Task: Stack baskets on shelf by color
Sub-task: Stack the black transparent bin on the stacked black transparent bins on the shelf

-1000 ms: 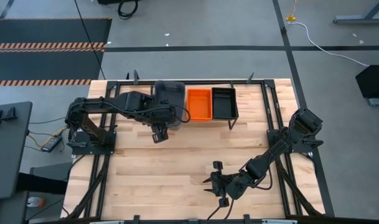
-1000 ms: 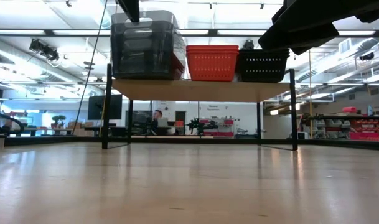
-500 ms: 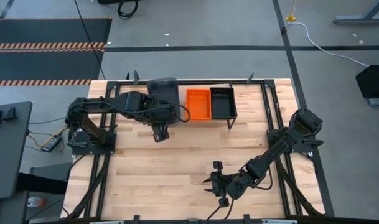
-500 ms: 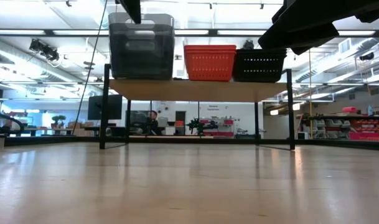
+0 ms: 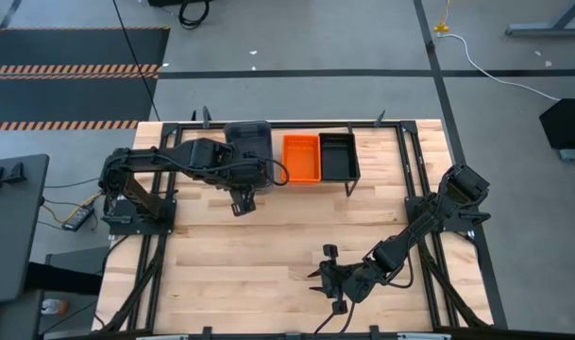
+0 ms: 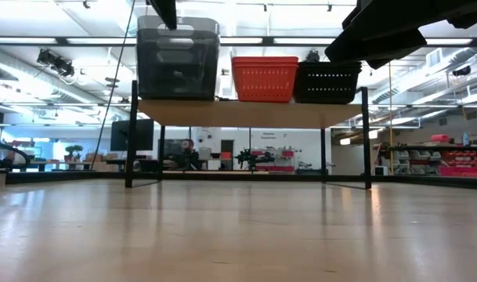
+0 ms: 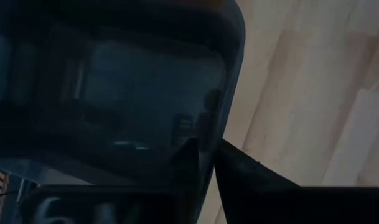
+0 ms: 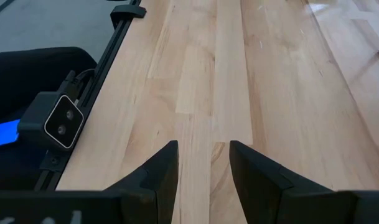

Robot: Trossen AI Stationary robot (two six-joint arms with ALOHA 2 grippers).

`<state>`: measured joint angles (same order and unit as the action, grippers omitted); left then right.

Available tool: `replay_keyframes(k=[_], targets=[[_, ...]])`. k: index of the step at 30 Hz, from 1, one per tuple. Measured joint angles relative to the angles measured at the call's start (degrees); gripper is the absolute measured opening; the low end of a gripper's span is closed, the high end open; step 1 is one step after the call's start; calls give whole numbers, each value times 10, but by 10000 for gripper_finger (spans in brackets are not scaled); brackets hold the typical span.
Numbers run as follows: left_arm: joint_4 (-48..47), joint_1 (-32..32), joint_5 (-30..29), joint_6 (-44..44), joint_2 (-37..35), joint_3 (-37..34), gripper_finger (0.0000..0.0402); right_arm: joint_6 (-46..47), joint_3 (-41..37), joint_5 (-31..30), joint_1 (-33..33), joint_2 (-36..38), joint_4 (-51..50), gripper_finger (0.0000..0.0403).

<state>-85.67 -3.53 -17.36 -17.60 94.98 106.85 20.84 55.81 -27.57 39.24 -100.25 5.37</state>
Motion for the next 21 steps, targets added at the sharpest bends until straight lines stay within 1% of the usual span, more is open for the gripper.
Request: replay_keyframes(k=[5, 11, 21], targets=[[0, 0, -11, 5, 0, 0, 80, 0, 0, 0, 0, 0, 0, 150], [-7, 0, -34, 7, 0, 0, 95, 0, 0, 0, 0, 0, 0, 150], [-12, 0, -44, 4, 0, 0, 84, 0, 0, 0, 0, 0, 0, 150]])
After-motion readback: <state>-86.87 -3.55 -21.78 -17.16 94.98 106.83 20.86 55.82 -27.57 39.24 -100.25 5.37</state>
